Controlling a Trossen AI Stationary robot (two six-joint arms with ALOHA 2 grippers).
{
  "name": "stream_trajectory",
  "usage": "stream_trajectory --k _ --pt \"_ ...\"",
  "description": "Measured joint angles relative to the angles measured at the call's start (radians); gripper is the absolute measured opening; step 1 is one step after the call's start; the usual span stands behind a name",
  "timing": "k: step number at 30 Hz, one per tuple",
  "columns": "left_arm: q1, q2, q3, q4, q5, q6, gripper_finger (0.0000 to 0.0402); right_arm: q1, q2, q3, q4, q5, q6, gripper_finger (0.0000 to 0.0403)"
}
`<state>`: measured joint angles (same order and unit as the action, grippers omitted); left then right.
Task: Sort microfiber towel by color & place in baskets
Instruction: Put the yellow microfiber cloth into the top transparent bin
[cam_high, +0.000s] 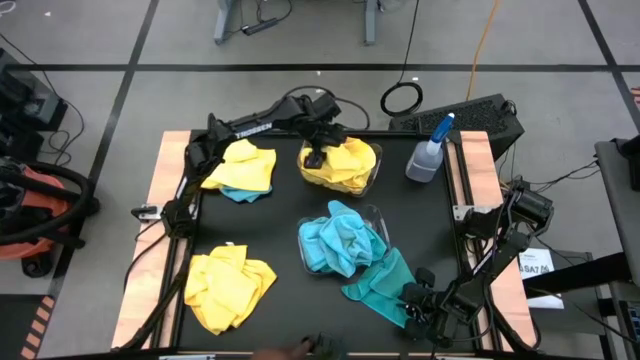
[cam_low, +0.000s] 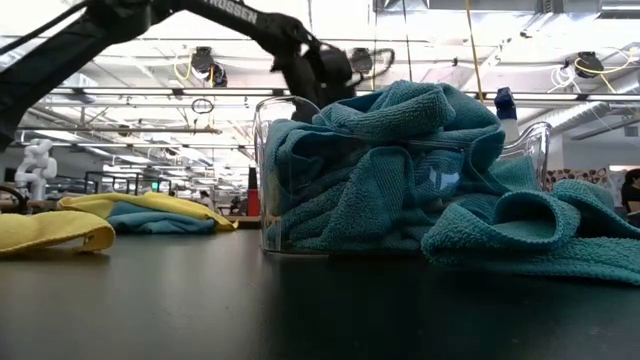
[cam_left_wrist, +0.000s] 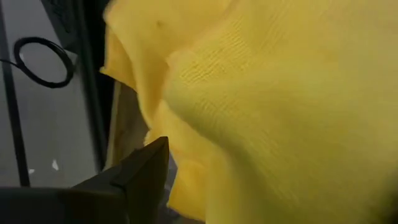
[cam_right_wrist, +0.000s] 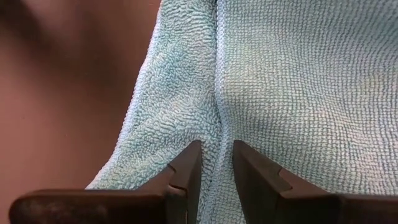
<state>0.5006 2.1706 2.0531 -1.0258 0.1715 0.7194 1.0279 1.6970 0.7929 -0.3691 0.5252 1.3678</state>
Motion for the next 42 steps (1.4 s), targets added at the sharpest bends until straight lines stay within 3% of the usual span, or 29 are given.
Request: stream_trajectory --k 11,16,20,28,32,36,42 --pt "-0.003 -0.093 0.052 -0.094 0.007 0.000 0.0274 0.000 0.000 0.000 -0.001 0.000 -0.010 0.0084" --pt "-0.004 -0.094 0.052 -0.091 0.111 0.000 0.0261 0.000 0.000 0.000 -0.002 0.001 -0.018 0.0084" --pt "-0.009 -0.083 0.052 -0.065 0.157 0.002 0.0216 0.000 0.000 0.000 -0.002 0.001 -0.018 0.0084" --pt "-0.008 -0.023 0.052 -0.036 0.179 0.037 0.0052 0.000 0.000 0.000 -0.002 0.003 -0.022 0.0084" --pt "-0.008 0.034 0.052 -0.034 0.180 0.045 0.0007 0.000 0.000 0.000 -0.002 0.005 -0.021 0.0084" --pt "-0.008 0.097 0.052 -0.019 0.173 0.045 0.0012 0.001 0.000 0.000 -0.001 0.006 -0.021 0.0084" --pt "-0.008 0.173 0.052 0.024 0.158 0.019 0.0062 0.001 0.000 0.000 0.000 0.006 -0.019 0.0084"
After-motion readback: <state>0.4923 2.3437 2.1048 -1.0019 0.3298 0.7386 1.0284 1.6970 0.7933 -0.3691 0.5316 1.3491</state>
